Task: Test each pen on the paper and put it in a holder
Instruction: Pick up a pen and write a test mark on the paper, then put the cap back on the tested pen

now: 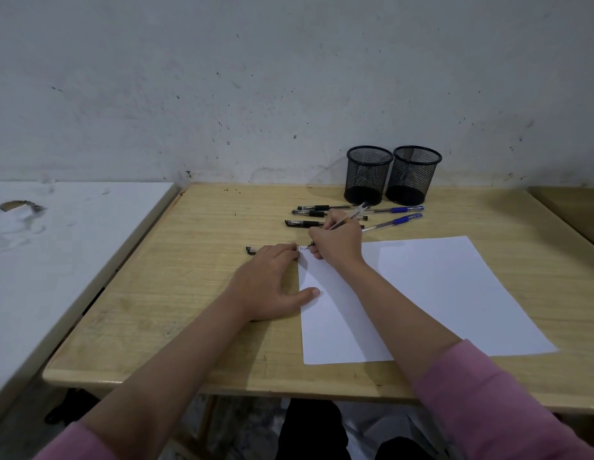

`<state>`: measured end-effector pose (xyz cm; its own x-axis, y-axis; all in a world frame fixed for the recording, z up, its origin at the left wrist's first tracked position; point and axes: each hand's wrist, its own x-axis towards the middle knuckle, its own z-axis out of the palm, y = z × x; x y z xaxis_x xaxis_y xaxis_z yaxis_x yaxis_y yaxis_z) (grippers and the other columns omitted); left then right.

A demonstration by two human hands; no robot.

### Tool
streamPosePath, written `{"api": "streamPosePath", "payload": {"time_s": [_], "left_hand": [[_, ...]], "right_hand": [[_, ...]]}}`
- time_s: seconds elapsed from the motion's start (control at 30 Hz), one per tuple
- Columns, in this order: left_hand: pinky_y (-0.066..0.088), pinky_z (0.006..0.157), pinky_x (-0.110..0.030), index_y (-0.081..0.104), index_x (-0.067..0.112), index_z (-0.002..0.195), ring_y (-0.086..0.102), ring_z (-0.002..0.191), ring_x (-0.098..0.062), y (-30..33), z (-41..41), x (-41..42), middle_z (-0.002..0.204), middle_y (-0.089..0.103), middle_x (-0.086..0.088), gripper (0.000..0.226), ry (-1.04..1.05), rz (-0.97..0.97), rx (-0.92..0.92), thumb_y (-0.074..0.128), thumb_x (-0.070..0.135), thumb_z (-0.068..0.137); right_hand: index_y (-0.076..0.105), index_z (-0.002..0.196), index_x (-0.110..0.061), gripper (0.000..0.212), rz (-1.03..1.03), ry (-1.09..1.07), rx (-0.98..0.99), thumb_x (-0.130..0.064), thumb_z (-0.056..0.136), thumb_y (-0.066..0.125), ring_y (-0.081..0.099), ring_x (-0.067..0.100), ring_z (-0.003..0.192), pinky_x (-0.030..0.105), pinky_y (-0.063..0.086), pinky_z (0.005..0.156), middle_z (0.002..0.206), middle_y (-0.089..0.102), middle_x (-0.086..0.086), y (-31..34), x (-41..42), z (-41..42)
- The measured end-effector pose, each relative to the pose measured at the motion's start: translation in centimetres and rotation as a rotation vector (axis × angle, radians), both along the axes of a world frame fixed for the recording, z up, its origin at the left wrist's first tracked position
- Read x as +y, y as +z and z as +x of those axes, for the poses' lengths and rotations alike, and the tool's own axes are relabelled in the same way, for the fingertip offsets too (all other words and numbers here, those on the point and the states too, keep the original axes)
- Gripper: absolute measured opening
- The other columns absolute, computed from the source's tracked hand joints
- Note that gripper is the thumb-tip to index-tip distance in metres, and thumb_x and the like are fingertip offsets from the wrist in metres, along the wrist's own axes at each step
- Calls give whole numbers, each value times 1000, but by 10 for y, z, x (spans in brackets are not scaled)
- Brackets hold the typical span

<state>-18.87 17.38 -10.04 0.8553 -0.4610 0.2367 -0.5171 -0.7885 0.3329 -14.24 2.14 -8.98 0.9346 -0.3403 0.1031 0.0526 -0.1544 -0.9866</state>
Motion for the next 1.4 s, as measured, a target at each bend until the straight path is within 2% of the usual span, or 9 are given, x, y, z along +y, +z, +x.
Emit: {"api": "streamPosePath", "payload": {"time_s": [0.2,0.37,0.53,0.63,0.7,0.8,1.0,1.2,1.4], "left_hand": [[33,104,-30,40,18,138,31,135,-11,0,0,-1,147,38,6,84,10,-9,-8,53,66,71],[40,102,-32,49,15,131,41,129,-15,1,-2,1,140,48,0,71,-10,-94,-77,51,58,74],[48,96,-39,56,3,123,49,121,-28,-4,2,5,131,56,-12,47,212,-248,-224,51,16,79],[41,103,-47,56,2,123,46,123,-31,-5,5,4,132,55,-14,43,305,-205,-153,50,6,80],[42,100,-48,63,5,110,51,113,-29,-4,6,3,120,62,-11,34,325,-207,-120,47,10,81],[50,82,-39,67,10,98,53,101,-24,-4,7,4,103,64,-4,23,349,-268,-44,50,11,83],[43,75,-28,70,15,100,57,89,-20,5,2,10,94,61,-1,19,400,-390,24,56,13,87],[54,60,-21,70,8,93,66,56,-7,41,-24,-1,85,69,-9,11,369,-883,219,64,9,85],[57,69,-21,68,5,99,69,66,-5,72,-47,-6,82,69,-5,15,180,-1097,430,60,4,86]], "right_hand": [[45,66,-12,26,173,-84,16,-6,81,65,61,8,38,18,44,35,57,62,12,3,-6,-1],[46,69,-10,34,229,-96,-23,-26,79,74,53,7,31,15,38,33,54,57,11,7,-5,-4],[53,69,-11,33,318,-65,-60,-21,69,84,48,10,31,18,37,34,53,56,6,18,-5,-7],[60,71,-12,21,341,-45,-83,-19,74,80,46,10,35,21,41,38,57,58,4,22,-5,-11],[61,70,-13,18,315,-35,-89,-20,81,74,44,8,36,21,40,37,57,55,4,23,-6,-16],[59,66,-13,24,261,-28,-87,-20,87,66,41,4,34,19,38,35,58,55,4,24,-9,-28],[60,70,-14,20,217,32,-81,-21,87,66,43,5,36,21,38,36,61,58,3,27,-12,-61],[62,69,-16,19,164,51,-109,-22,86,67,48,10,46,22,41,38,61,60,3,45,-9,-80],[62,71,-17,17,189,81,-168,-21,87,66,49,4,43,22,43,40,63,61,2,67,-3,-96]]}}
